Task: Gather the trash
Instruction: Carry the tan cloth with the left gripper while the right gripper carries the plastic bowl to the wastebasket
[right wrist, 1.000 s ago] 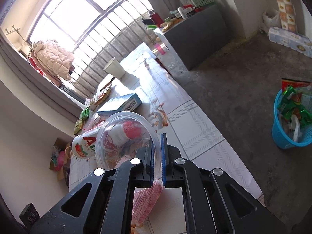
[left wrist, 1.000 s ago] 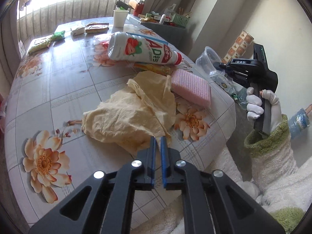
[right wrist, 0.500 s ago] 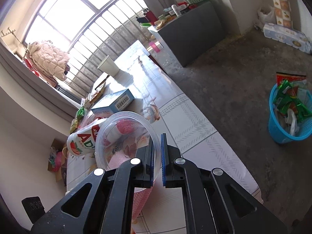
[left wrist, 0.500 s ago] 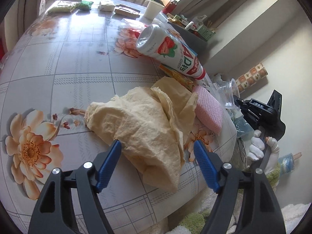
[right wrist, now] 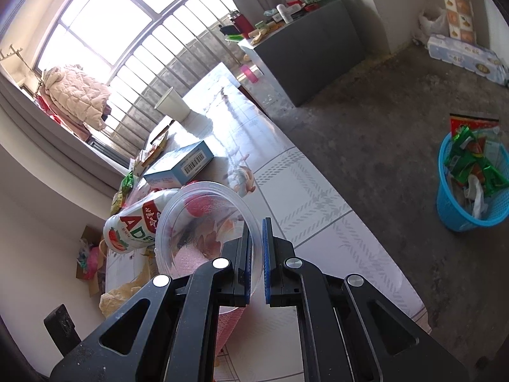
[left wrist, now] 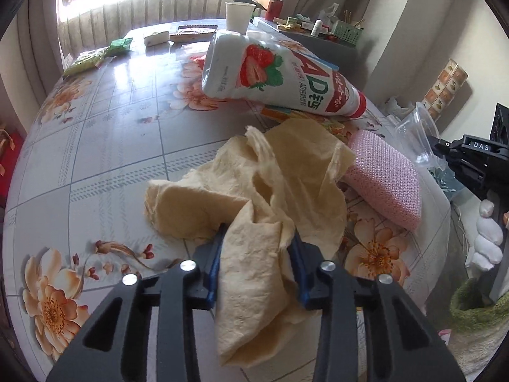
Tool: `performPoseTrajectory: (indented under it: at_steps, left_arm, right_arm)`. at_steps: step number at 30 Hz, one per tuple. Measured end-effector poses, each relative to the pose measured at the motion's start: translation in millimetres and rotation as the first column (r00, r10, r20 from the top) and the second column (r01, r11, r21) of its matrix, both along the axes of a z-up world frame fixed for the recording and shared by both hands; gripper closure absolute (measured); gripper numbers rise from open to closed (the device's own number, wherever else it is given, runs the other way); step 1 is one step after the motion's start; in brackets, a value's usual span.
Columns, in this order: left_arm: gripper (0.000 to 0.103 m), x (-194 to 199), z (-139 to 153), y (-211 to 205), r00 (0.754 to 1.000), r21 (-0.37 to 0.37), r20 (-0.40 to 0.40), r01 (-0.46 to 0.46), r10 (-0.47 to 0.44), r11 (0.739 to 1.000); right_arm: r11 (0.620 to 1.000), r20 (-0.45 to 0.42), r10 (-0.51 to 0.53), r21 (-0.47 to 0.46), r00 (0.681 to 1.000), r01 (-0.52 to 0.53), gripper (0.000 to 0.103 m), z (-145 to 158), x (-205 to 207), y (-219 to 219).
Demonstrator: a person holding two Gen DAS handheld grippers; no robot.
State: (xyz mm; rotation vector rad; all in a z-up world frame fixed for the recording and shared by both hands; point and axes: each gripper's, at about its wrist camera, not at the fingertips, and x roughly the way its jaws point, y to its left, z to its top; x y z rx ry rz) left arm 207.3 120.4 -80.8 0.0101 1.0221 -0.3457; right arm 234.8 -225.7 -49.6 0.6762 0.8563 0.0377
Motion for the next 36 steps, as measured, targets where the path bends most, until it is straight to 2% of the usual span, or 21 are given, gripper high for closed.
performPoseTrajectory:
  at_steps: [3,5,12,16,19,23,28,31,34,36]
  left_arm:
    - [0.096,-1.6,0.6,3.3,1.0,0.013,0.017,0.007,-0.007,1.0]
    - [0.098,-6.0,6.3,5.7,0.999,0.014,0.036,0.007,-0.007,1.0]
    - [0.1,-14.3,51.5,6.8,0.991,-0.048,0.13,0.028,-0.022,0.998]
    - [0.1,-14.8,88.7,-13.0,0.973,-0.097,0.214,0.109,-0.087,0.989]
    - [0.1,-12.0,112.0,-42.6,0.951,-0.123,0.264,0.2,-0.162,0.972]
    - [0.1,-3.1,129.9,-96.4,0.923,-0.191,0.269,0.33,-0.274,0.924]
    - [0.1,2.6,136.1,-191.3,0.864,-0.204,0.247,0.489,-0.439,0.848]
    - [0.1,6.4,129.5,-258.2,0.818,-0.2,0.197,0.572,-0.54,0.795]
    - [0.1,15.0,106.7,-326.3,0.78,-0.2,0.094,0.624,-0.619,0.756]
    - [0.1,23.0,81.2,-370.8,0.76,-0.186,0.004,0.639,-0.65,0.746]
  right_arm:
    - [1.0,0.004,-0.002,0.001,1.0,0.002,0.098,0.4,-0.8,-0.8]
    - [1.0,0.013,-0.003,0.003,1.0,0.003,0.098,1.7,-2.8,-2.5]
    - [0.999,0.074,-0.022,0.025,0.997,0.02,0.098,15.9,-17.9,-13.5]
    - [0.997,0.126,-0.076,0.029,0.989,0.073,0.098,31.2,-38.9,-35.9]
    - [0.987,0.169,-0.161,0.024,0.972,0.159,0.098,43.8,-68.0,-66.3]
    - [0.949,0.191,-0.312,0.018,0.931,0.314,0.098,47.5,-116.4,-117.3]
    - [0.875,0.167,-0.48,0.014,0.861,0.485,0.098,33.1,-172.2,-175.7]
    - [0.834,0.135,-0.549,0.029,0.825,0.551,0.098,14.0,-195.5,-201.7]
    - [0.805,0.08,-0.594,0.055,0.801,0.591,0.098,-13.2,-202.5,-224.4]
    - [0.792,0.04,-0.61,0.077,0.792,0.606,0.098,-34.0,-201.7,-235.6]
